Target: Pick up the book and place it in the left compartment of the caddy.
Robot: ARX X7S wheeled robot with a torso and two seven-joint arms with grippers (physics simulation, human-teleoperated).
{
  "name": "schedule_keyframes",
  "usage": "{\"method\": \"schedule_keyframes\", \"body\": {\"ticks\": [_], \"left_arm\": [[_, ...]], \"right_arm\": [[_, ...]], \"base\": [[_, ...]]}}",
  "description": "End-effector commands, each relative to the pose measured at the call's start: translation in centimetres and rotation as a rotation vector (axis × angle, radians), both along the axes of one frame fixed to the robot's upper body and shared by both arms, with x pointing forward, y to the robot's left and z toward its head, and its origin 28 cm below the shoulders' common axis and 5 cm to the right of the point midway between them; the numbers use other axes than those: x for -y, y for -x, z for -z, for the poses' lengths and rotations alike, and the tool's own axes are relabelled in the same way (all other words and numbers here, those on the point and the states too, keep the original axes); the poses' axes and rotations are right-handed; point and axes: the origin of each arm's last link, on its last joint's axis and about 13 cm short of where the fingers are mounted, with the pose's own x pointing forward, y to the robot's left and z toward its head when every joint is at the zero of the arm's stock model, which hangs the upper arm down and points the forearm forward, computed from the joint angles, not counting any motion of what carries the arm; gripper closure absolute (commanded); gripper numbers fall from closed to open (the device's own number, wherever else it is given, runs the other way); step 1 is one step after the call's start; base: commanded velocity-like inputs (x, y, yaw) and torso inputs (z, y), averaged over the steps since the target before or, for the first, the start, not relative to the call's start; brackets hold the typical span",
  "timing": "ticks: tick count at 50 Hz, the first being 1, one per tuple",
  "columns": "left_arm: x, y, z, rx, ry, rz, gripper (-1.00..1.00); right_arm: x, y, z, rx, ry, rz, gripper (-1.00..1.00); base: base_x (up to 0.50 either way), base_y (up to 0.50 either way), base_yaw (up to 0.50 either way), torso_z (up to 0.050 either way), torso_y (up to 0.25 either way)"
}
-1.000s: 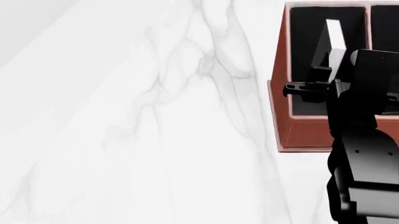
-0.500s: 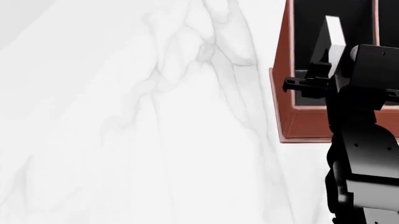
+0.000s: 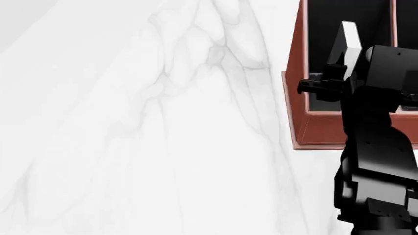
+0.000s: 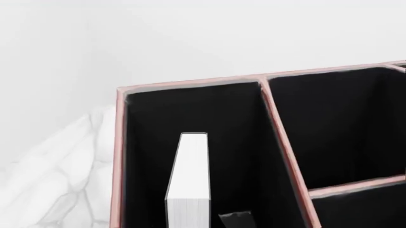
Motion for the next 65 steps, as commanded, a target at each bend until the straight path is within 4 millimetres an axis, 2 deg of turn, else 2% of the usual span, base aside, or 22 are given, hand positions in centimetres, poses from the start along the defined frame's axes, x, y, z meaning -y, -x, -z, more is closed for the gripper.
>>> {"method": "schedule_keyframes", "body": {"ticks": [1,22,50,51,65], "left_arm": [[0.0,0.9,-0.1,0.002,0.007,0.05,-1.0],[-0.1,0.9,-0.2,0.004,0.008,0.048,-1.0],[-0.1,1.0,-0.3,0.006,0.01,0.047,-1.0],[-0.1,1.0,-0.3,0.006,0.009,0.047,-1.0],[-0.1,1.0,-0.2,0.006,0.01,0.048,-1.0]], "right_arm": [[-1.5,-0.4,-0.1,0.019,0.018,-0.05,1.0],[-1.6,0.0,1.2,-0.047,0.028,-0.023,1.0],[-1.6,0.1,1.7,-0.075,0.02,0.005,1.0],[-1.6,0.1,1.7,-0.075,0.021,0.006,-1.0],[-1.6,0.0,1.1,-0.019,0.027,0.016,-1.0]], "base": [[0.0,0.0,0.0,0.0,0.0],[0.0,0.0,0.0,0.0,0.002],[0.0,0.0,0.0,0.0,0.002],[0.0,0.0,0.0,0.0,0.0],[0.0,0.0,0.0,0.0,0.0]]}}
